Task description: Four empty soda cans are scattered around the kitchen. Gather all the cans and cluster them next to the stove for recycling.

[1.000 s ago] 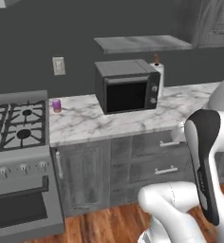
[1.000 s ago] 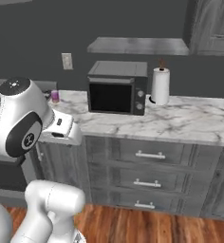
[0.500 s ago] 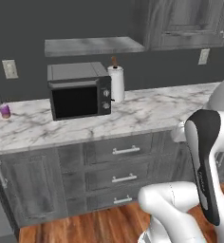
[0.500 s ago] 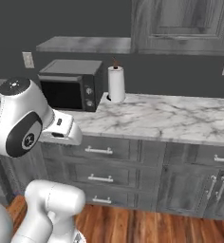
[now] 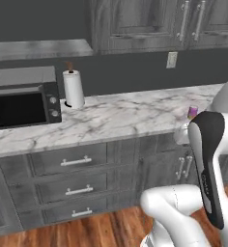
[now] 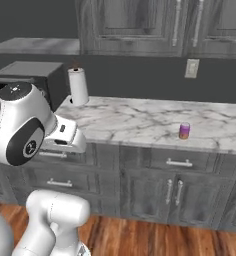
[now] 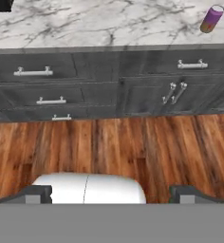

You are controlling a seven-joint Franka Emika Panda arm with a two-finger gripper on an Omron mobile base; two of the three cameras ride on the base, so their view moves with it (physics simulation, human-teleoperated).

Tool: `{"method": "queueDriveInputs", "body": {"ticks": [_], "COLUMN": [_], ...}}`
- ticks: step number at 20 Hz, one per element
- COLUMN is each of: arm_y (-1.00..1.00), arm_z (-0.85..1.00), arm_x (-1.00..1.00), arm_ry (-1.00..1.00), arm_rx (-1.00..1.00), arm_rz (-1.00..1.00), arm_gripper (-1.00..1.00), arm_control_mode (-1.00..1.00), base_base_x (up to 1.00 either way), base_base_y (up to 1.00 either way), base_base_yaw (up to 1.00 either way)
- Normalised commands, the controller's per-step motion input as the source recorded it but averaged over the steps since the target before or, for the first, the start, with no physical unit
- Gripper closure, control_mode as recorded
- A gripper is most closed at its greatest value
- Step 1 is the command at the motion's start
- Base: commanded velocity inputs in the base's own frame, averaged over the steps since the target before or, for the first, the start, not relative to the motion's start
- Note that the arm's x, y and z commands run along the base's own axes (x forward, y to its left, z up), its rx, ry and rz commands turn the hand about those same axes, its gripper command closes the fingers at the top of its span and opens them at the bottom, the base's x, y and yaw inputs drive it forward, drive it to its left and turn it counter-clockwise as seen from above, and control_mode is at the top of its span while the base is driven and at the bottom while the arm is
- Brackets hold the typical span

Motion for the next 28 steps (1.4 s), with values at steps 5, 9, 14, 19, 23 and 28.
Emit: {"method": "queueDriveInputs", "body": {"ticks": [5, 9, 14, 19, 23, 28], "arm_y": [0.00, 0.00, 0.00, 0.00, 0.00, -0.17], "arm_z": [0.00, 0.00, 0.00, 0.00, 0.00, -0.14], "arm_x": [0.00, 0.00, 0.00, 0.00, 0.00, 0.27], "arm_ry": [0.00, 0.00, 0.00, 0.00, 0.00, 0.00], "arm_rx": [0.00, 0.00, 0.00, 0.00, 0.00, 0.00], "arm_rz": [0.00, 0.00, 0.00, 0.00, 0.00, 0.00], "arm_gripper": [-1.00, -1.00, -1.00, -1.00, -1.00, -1.00], "arm_control_mode": [1.00, 1.00, 1.00, 1.00, 1.00, -1.00], "base_base_x": [0.39, 0.71, 0.93, 0.63, 0.15, 0.08], "base_base_y": [-1.00, -0.82, -0.58, -0.09, 0.00, -0.03], "base_base_yaw": [0.03, 0.01, 0.00, 0.00, 0.00, 0.00]}}
